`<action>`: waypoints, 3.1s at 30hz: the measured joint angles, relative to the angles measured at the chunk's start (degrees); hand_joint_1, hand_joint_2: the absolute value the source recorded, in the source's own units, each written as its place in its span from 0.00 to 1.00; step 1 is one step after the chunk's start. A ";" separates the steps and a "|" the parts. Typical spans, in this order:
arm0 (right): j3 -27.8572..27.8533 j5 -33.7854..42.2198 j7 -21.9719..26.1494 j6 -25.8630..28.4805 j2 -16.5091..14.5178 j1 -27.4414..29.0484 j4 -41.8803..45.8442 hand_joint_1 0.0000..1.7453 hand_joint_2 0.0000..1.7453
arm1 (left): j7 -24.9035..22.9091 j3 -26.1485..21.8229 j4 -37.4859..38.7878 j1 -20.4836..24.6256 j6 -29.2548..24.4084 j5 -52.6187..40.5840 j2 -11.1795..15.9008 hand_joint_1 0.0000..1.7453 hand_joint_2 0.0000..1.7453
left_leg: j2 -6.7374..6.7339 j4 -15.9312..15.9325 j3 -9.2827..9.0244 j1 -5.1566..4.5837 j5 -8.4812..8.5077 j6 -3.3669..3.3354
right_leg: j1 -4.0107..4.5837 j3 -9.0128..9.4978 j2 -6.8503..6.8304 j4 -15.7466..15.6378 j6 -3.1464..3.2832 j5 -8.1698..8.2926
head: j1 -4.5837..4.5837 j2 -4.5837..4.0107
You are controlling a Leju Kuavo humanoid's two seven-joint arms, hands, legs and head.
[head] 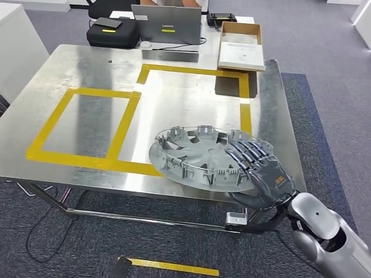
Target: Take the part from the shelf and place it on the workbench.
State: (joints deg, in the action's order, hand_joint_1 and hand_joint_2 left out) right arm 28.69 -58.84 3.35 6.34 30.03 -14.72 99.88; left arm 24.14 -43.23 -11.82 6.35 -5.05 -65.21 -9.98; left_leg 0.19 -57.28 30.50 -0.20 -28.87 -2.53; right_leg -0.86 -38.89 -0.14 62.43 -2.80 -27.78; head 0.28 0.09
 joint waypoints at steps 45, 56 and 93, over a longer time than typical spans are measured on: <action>23.69 -10.55 -4.76 -6.10 -18.63 -18.28 -31.56 0.00 0.00 | -1.26 3.13 0.00 1.94 4.76 -2.37 -0.25 0.00 1.00 | 0.03 -3.30 4.40 -0.06 0.36 2.19 | 0.22 5.68 0.18 -4.86 2.27 0.04 | 0.02 0.00; 25.80 4.86 1.20 -17.65 -17.81 -24.41 -32.91 0.00 0.00 | -1.27 3.18 0.00 1.76 4.67 -1.78 -0.16 0.00 1.00 | 0.07 -1.70 4.08 0.31 2.28 2.24 | 0.51 5.49 0.42 -4.61 2.12 -0.07 | 0.00 0.00; -8.64 -11.56 -4.17 33.25 -15.47 17.43 9.62 0.00 0.00 | -1.36 0.33 0.00 -1.27 -2.91 4.52 -0.16 0.00 0.00 | -0.09 -0.21 2.54 0.35 2.10 0.14 | 0.26 1.89 0.09 4.25 0.38 -6.38 | 0.18 0.00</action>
State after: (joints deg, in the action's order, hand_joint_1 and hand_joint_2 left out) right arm 20.04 -70.40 -0.82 39.60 14.56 2.70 109.50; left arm 22.78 -42.91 -11.82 5.08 -7.96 -60.69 -10.14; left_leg 0.11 -57.49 33.04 0.15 -26.76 -2.38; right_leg -0.60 -37.01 -0.05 66.68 -2.42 -34.15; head 0.45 0.09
